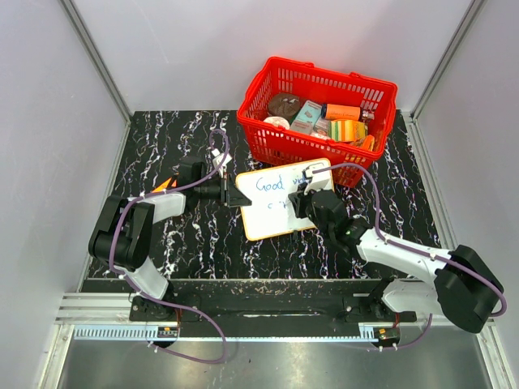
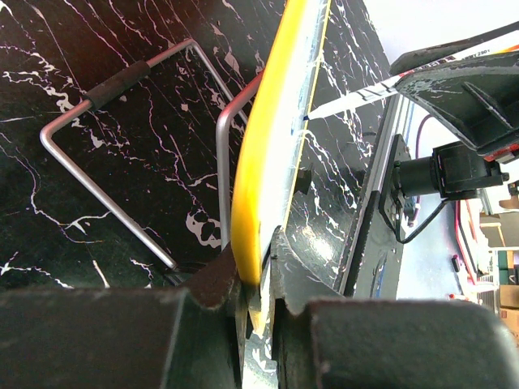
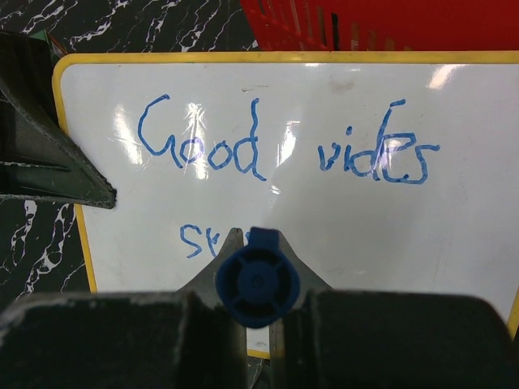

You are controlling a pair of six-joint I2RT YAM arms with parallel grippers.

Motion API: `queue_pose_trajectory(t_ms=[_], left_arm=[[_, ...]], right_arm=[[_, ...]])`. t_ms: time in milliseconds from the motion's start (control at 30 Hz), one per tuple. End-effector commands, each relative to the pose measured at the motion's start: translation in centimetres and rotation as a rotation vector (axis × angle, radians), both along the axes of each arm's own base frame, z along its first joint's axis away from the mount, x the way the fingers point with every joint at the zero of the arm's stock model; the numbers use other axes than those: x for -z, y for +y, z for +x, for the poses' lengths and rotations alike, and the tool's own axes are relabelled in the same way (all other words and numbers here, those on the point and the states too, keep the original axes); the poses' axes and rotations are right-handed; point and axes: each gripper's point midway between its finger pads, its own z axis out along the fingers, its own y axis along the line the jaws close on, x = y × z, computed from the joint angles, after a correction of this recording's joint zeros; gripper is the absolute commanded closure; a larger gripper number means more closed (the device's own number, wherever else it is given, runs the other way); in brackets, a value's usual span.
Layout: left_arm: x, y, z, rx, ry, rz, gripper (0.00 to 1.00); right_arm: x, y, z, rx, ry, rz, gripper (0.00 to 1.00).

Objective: Write a sentence on the whiteboard
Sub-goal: Write on the whiteboard at the whiteboard stand.

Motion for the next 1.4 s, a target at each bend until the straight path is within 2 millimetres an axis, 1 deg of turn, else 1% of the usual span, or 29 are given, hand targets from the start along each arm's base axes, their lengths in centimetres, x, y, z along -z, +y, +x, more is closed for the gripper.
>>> queue_pose_trajectory(t_ms=[0,400,733,900,1100,1133,1367], left_arm=[[3.9,0.9,0.9,-0.056,-0.039,0.150,1.00],[4.0,0.9,0.9,-0.056,-0.038,0.151,1.00],[3.9,0.9,0.9,-0.054,-0.037,0.148,1.00],[4.0,0.9,0.9,-0.055,-0.037,0.150,1.00],[4.0,0.9,0.9,-0.054,-0.036,0.148,1.00],[4.0,0.9,0.9,-0.056,-0.038,0.149,1.00],[4.0,0.9,0.9,-0.057,-0.036,0.150,1.00]], right_arm=[[-1.9,0.2,1.3,0.040,-0.043,0.042,1.00],[-3.0,-0.4,2.0,0.083,-0.073,0.041,1.00],[-2.6,-1.0,2.2,0.107,-0.068,0.027,1.00],[-2.8,-1.2,2.3,0.117,-0.071,0.031,1.00],[-2.1,-1.1,1.7,0.092,-0.046,0.025,1.00],[-1.7,-1.2,1.5,0.089,-0.039,0.022,1.00],[-1.3,-1.8,0.8,0.087,-0.032,0.018,1.00]])
